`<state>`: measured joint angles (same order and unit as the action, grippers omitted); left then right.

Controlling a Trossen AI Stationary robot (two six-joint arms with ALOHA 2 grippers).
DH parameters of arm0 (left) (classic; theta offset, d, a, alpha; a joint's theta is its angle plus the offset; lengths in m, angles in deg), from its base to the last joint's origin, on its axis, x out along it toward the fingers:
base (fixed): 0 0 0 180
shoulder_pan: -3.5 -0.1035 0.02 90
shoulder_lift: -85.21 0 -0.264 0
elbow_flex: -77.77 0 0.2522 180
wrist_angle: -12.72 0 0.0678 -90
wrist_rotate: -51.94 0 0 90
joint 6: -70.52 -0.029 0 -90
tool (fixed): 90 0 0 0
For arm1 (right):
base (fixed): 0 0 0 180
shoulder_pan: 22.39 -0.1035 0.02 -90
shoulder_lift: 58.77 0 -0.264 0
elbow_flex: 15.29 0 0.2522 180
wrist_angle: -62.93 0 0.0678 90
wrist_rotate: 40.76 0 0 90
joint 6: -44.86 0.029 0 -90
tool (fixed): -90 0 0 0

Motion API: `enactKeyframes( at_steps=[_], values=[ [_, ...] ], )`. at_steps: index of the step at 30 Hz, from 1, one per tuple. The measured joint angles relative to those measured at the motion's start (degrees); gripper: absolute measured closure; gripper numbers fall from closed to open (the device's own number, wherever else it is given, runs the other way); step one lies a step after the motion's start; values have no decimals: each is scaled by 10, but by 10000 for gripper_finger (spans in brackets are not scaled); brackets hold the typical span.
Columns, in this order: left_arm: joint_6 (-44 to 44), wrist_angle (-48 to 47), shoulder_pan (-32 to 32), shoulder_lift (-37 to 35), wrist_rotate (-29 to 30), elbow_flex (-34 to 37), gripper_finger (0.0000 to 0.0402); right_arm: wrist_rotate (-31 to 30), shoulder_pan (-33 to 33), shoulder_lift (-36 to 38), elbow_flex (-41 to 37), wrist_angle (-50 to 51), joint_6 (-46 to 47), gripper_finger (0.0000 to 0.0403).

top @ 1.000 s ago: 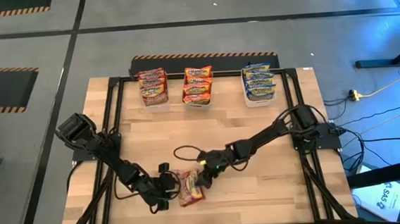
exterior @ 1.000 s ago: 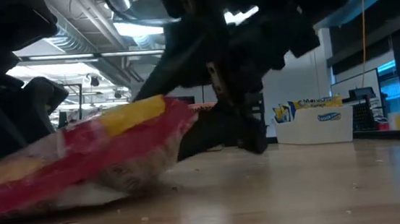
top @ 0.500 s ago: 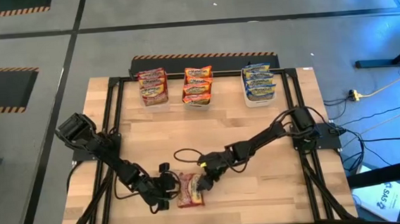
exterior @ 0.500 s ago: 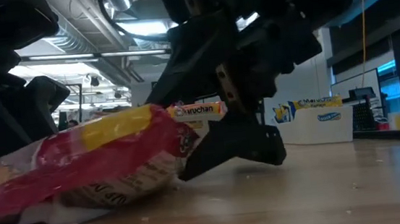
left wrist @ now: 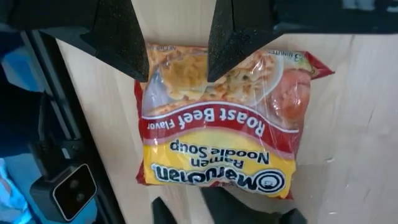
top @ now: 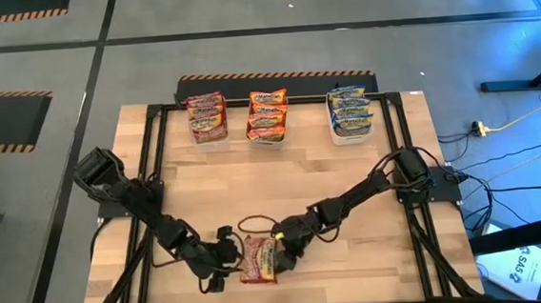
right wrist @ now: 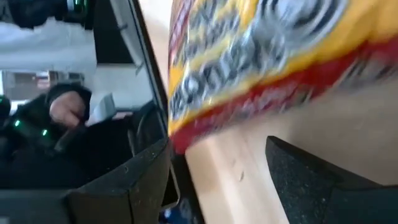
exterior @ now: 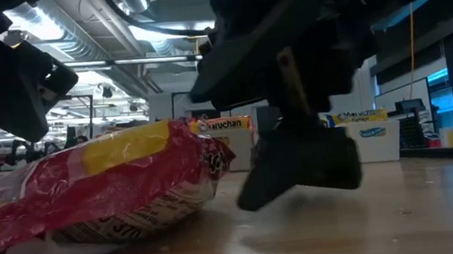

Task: Sort Maruchan noodles
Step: Put the red noodle pack into the transparent bin

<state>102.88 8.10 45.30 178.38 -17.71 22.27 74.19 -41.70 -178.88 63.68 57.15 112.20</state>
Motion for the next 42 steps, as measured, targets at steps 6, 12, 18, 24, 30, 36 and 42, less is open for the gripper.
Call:
enactKeyframes(
  at_steps=[6,12,18,24,30,36,42],
  values=[
    [-10,-5,0,27,10,1,243,-67,-17,0,0,-5,4,152],
    [-1,48,-3,83,16,0,243,-142,-33,0,0,-4,20,152],
    [5,146,-5,128,16,0,243,-176,-37,0,0,-6,19,152],
    [6,159,-5,130,15,1,243,-190,-36,0,0,-21,13,152],
    [11,169,-12,131,12,1,243,-142,-35,9,-1,-40,9,152],
    [7,174,-16,131,21,1,243,-177,-35,13,-1,-38,13,152],
    [7,171,-23,131,25,1,243,-253,-36,11,-1,-39,2,153]
  ],
)
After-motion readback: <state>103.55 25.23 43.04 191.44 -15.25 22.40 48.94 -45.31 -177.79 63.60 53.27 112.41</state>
